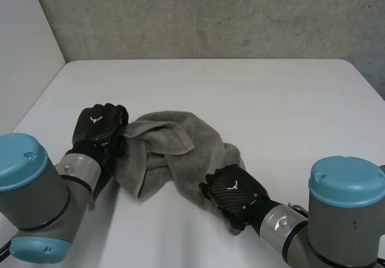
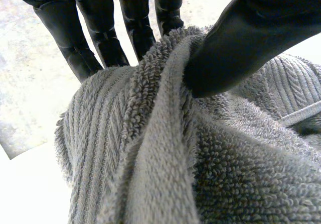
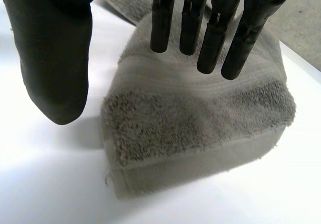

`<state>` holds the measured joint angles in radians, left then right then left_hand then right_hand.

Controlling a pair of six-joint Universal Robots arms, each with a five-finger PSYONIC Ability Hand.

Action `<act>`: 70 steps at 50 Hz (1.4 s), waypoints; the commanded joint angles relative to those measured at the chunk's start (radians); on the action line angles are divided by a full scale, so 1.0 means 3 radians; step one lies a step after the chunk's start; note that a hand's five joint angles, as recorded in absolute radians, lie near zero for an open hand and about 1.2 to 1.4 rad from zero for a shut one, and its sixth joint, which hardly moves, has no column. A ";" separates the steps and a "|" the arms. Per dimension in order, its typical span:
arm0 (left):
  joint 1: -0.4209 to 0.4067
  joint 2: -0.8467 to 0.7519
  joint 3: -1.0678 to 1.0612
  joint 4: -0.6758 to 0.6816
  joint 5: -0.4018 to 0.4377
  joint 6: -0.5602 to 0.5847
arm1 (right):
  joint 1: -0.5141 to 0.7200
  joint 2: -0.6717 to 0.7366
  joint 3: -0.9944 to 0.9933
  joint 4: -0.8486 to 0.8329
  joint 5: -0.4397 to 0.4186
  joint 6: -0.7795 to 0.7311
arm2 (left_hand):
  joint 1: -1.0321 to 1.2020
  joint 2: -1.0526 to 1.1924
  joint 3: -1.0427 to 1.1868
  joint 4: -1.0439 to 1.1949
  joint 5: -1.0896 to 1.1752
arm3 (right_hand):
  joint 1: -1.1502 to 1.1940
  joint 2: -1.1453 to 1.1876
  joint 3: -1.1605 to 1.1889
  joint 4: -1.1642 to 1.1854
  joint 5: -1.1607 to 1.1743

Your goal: Fold the towel.

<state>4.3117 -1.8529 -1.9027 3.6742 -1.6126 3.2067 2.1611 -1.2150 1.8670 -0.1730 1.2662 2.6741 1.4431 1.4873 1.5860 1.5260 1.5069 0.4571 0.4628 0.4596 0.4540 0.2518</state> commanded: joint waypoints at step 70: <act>0.0016 -0.0006 -0.0029 -0.0001 0.0001 -0.0012 | -0.0147 0.0501 -0.0379 -0.0390 0.0023 0.0004 | -0.0156 -0.0303 -0.0633 -0.0432 -0.0951 | 0.3131 0.3112 0.3122 0.3141 0.3233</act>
<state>4.3180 -1.8546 -1.9127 3.6739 -1.6122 3.2045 2.1242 -1.0627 1.7618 -0.2912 1.2748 2.6702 1.4431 1.4873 1.5860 1.5260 1.5069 1.3295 1.2912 1.3248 1.3285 1.1567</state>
